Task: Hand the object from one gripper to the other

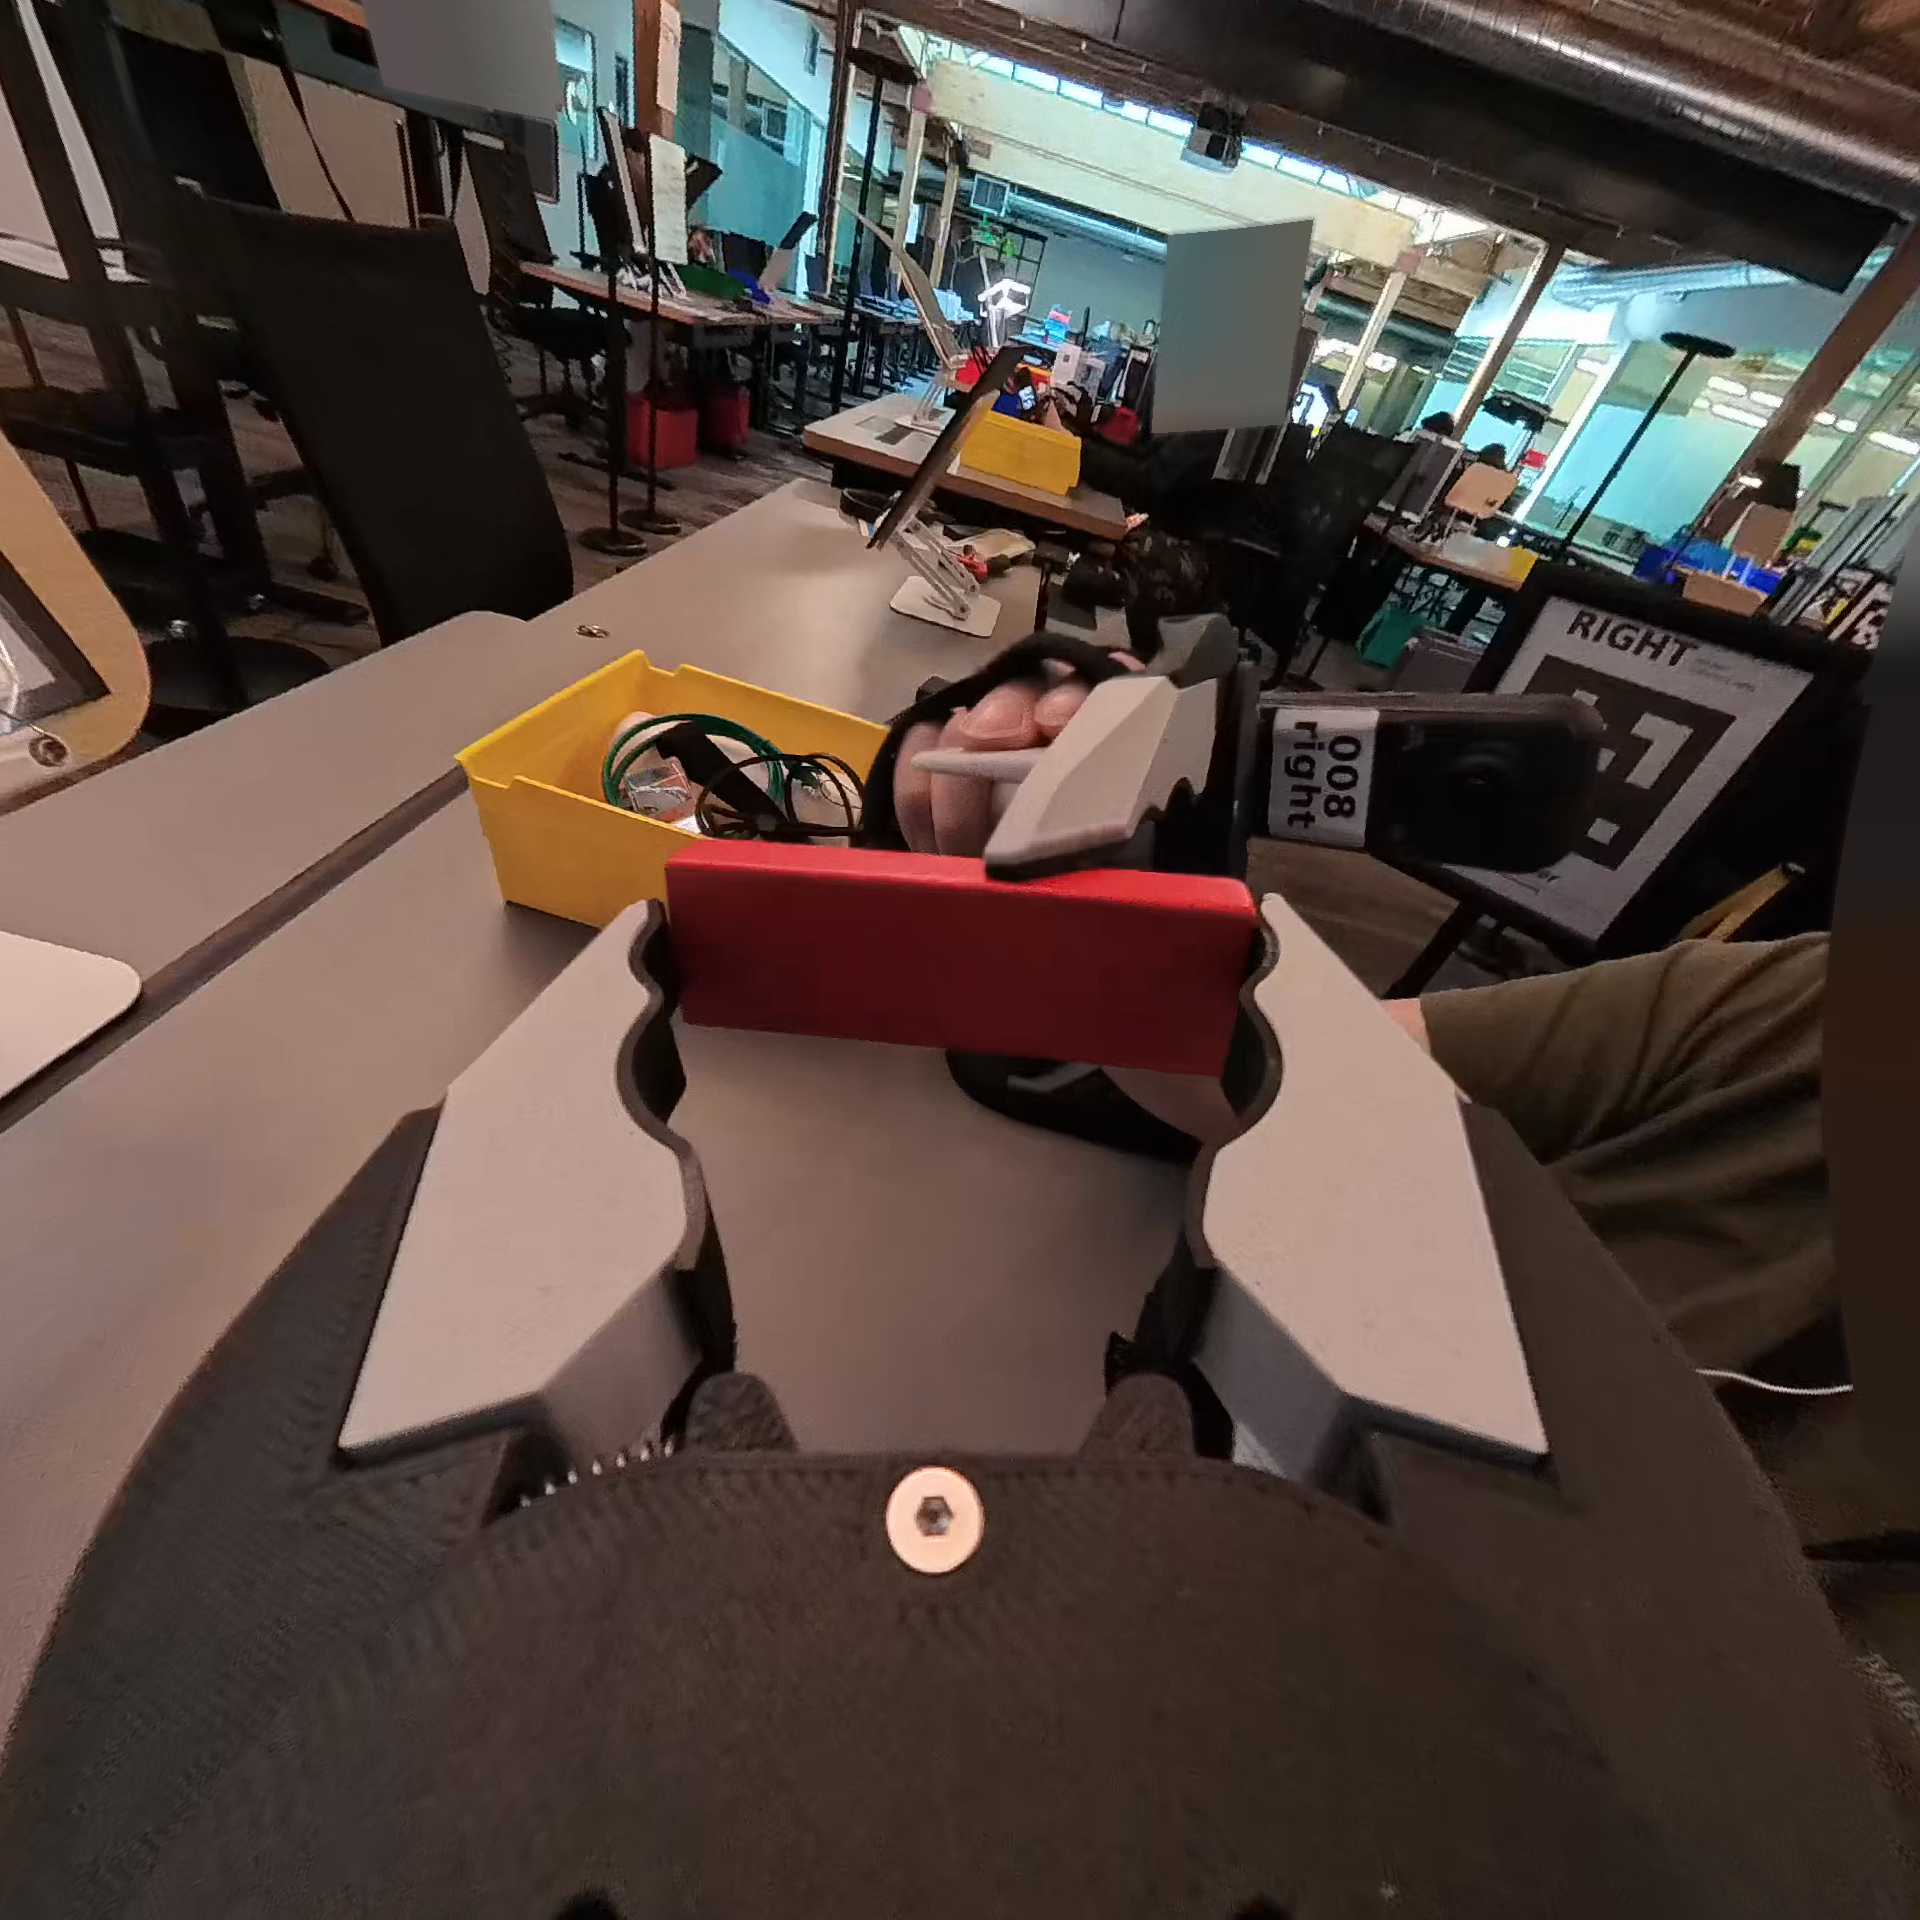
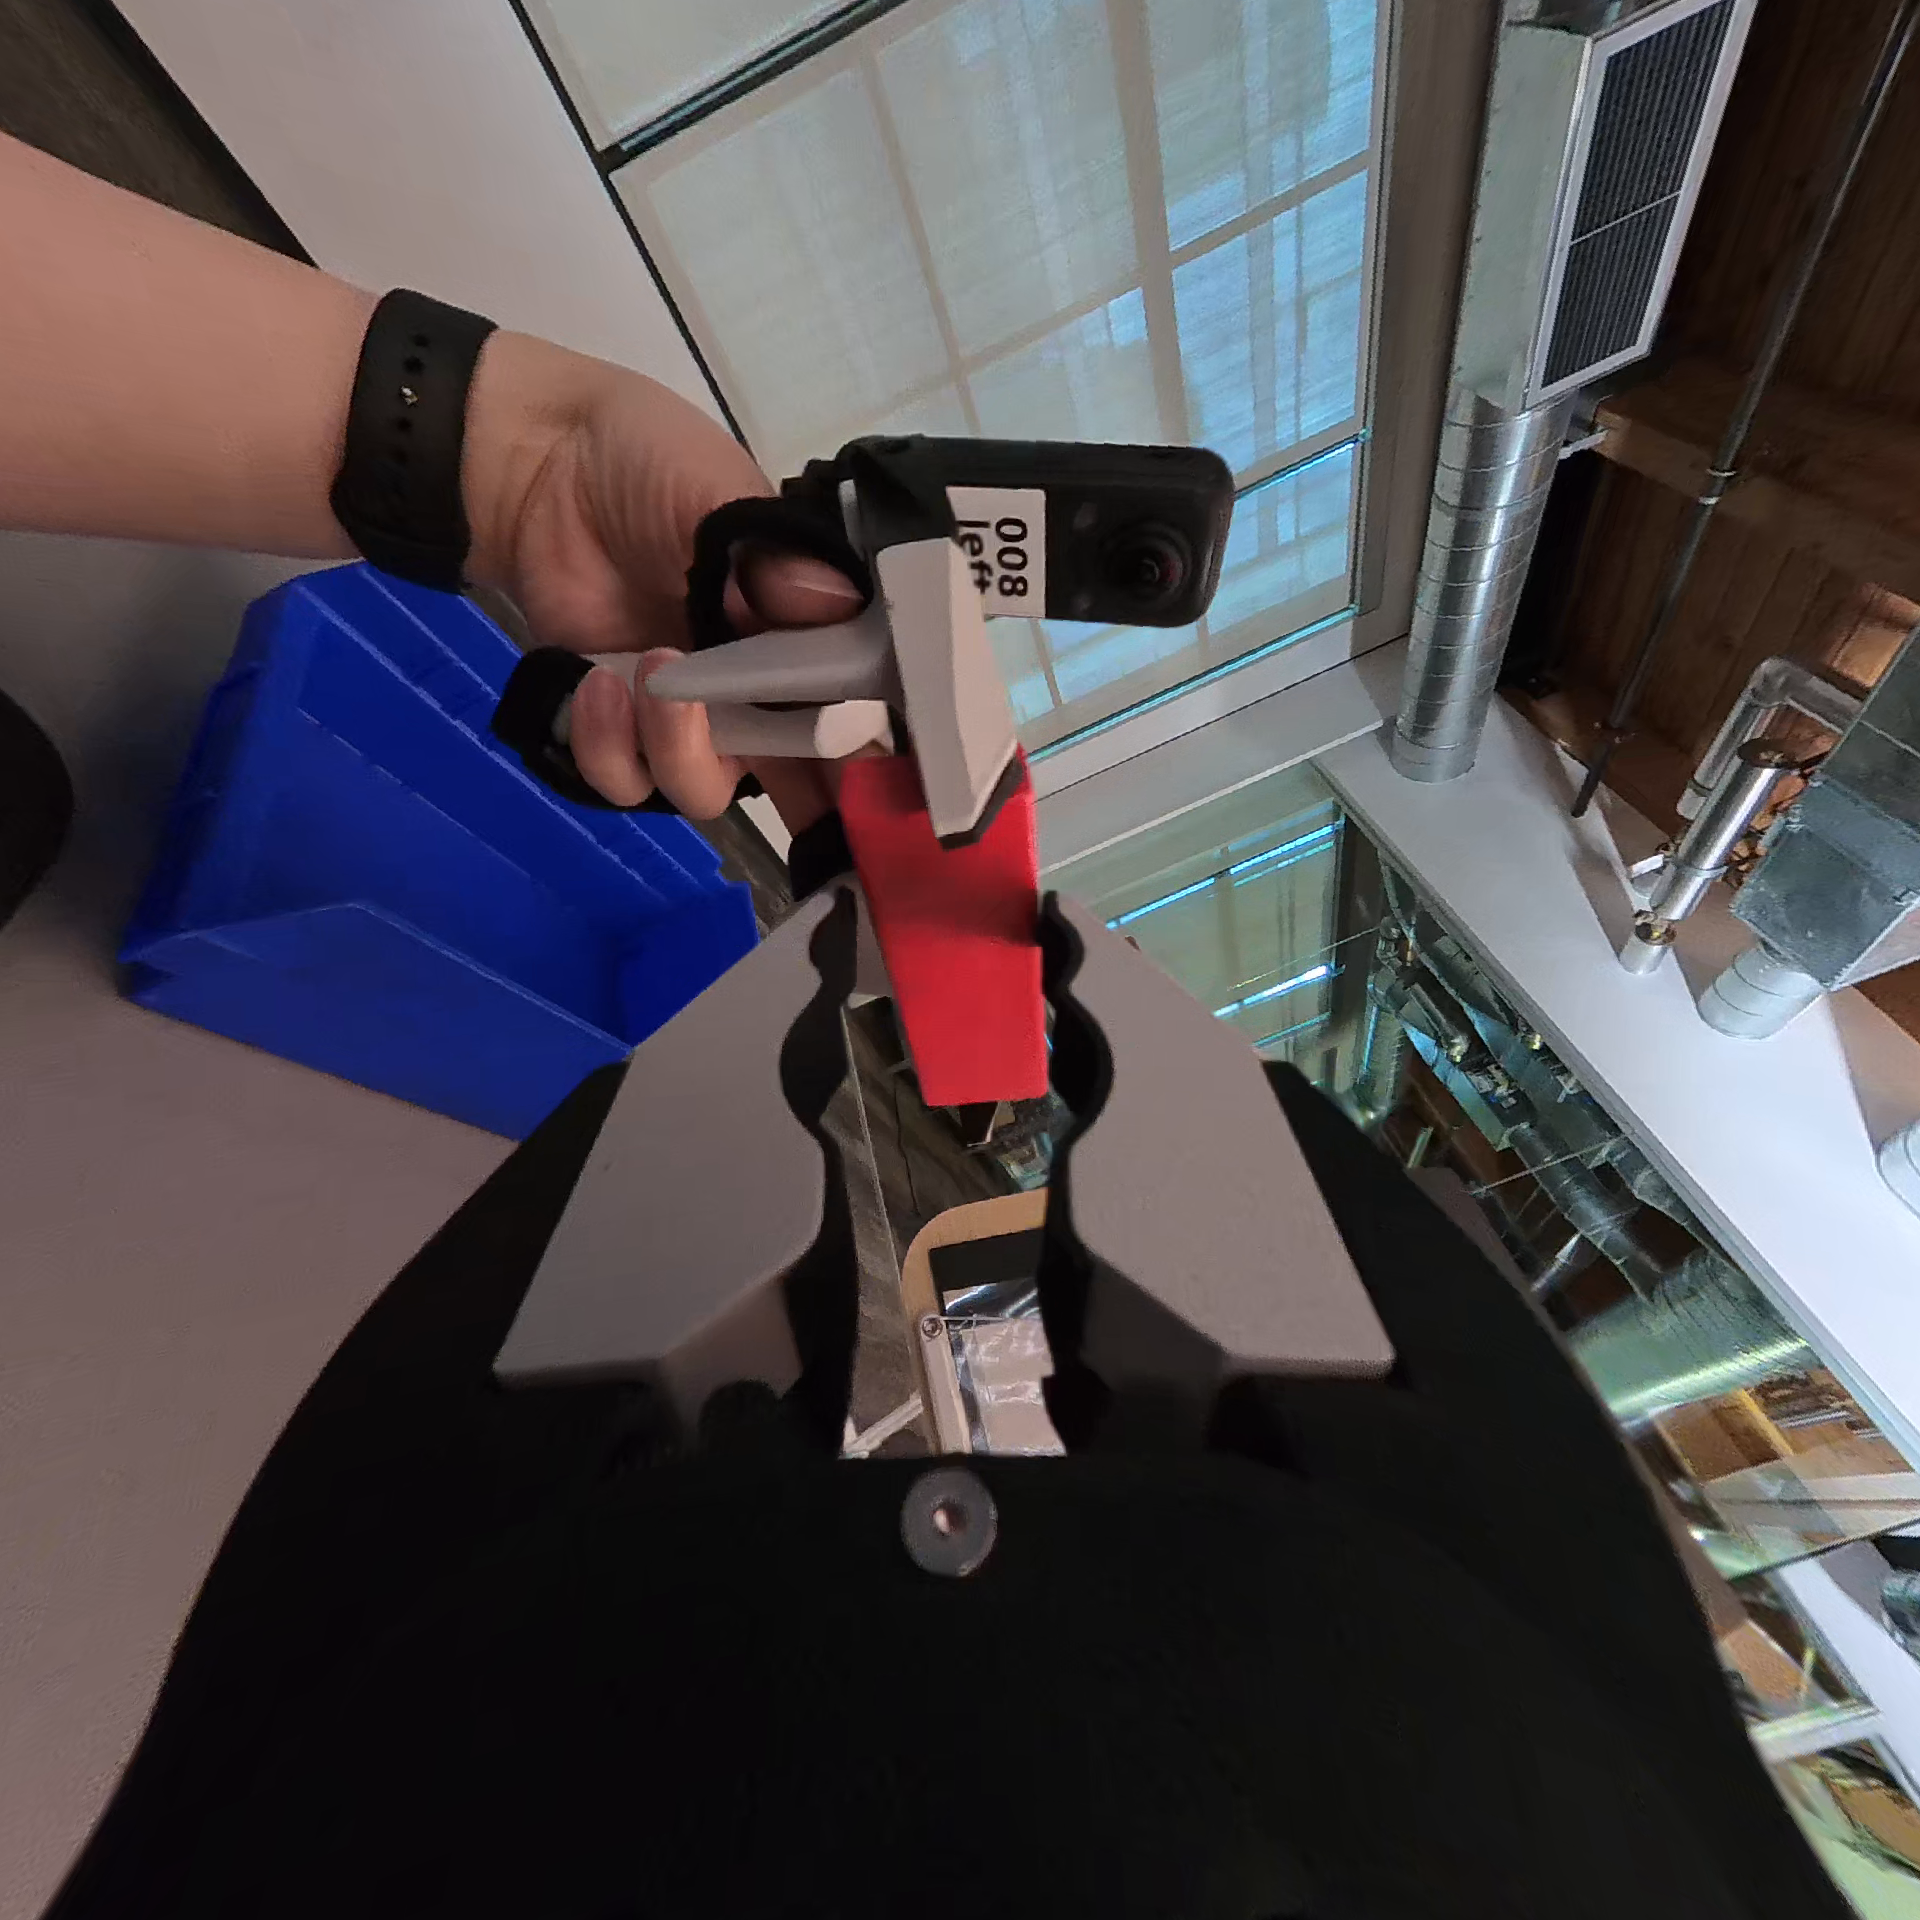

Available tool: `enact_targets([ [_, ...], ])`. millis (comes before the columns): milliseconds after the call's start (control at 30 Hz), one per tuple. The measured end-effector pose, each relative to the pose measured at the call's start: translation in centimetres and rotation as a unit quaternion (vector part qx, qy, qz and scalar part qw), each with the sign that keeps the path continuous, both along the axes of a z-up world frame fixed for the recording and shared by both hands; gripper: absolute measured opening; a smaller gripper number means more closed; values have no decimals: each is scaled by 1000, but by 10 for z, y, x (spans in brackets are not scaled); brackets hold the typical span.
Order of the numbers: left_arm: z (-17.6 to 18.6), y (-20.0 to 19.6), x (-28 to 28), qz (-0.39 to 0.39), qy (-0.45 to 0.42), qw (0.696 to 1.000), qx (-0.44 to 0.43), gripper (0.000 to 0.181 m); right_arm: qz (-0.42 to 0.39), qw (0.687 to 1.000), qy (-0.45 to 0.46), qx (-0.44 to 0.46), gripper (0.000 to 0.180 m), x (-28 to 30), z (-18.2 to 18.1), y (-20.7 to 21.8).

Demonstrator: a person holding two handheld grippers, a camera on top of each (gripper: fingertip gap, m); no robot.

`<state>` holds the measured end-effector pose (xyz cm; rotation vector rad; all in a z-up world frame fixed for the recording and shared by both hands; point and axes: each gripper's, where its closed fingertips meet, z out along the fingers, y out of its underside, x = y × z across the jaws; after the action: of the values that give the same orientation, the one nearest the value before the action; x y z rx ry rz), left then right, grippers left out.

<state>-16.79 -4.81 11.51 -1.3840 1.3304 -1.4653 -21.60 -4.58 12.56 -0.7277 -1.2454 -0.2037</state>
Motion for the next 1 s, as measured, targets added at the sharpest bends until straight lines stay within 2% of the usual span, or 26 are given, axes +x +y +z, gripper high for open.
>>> enact_targets([
  [67, 5, 0, 0, 0, -15, 1000, 2, 104, 14, 1000, 13, -16, 29, 2, 1, -1],
  [133, 22, 0, -4, 0, -61, 998, 9, 106, 36, 995, 53, -72, 29, 5, 4, 1],
  [233, 46, -2, -19, 14, -128, 989, 71, 103, 93, 962, 162, -200, 30, 21, 18, 9],
  [300, 47, 0, -25, 41, -132, 980, 142, 99, 177, 901, 225, -327, 30, 28, 25, 7],
  [400, 27, 8, -23, 72, -70, 971, 215, 87, 302, 777, 283, -474, 29, 38, 36, -1],
  [433, 20, 8, -20, 71, -52, 971, 222, 86, 316, 755, 292, -495, 29, 41, 37, 0],
  [467, 15, 7, -17, 67, -38, 972, 222, 85, 318, 746, 295, -505, 29, 41, 35, 2],
  [533, 7, 7, -8, 61, -19, 976, 210, 79, 312, 748, 281, -514, 28, 38, 28, 3],
  [667, -3, 3, 4, 35, 3, 985, 166, 53, 298, 769, 263, -500, 29, 31, 25, 1],
  [733, -4, 2, 6, 27, 5, 987, 157, 47, 294, 776, 261, -493, 29, 31, 25, 0],
  [800, -4, -2, 6, 17, 2, 987, 161, 32, 282, 782, 265, -489, 29, 32, 26, 3],
  [900, 2, -2, 7, 22, -11, 984, 176, 30, 282, 787, 274, -476, 30, 35, 30, 3],
  [933, 5, -1, 7, 30, -19, 984, 177, 30, 281, 794, 279, -461, 32, 36, 33, 2],
  [1000, 15, 3, 6, 47, -38, 986, 158, 30, 266, 826, 291, -403, 60, 41, 42, 3],
])
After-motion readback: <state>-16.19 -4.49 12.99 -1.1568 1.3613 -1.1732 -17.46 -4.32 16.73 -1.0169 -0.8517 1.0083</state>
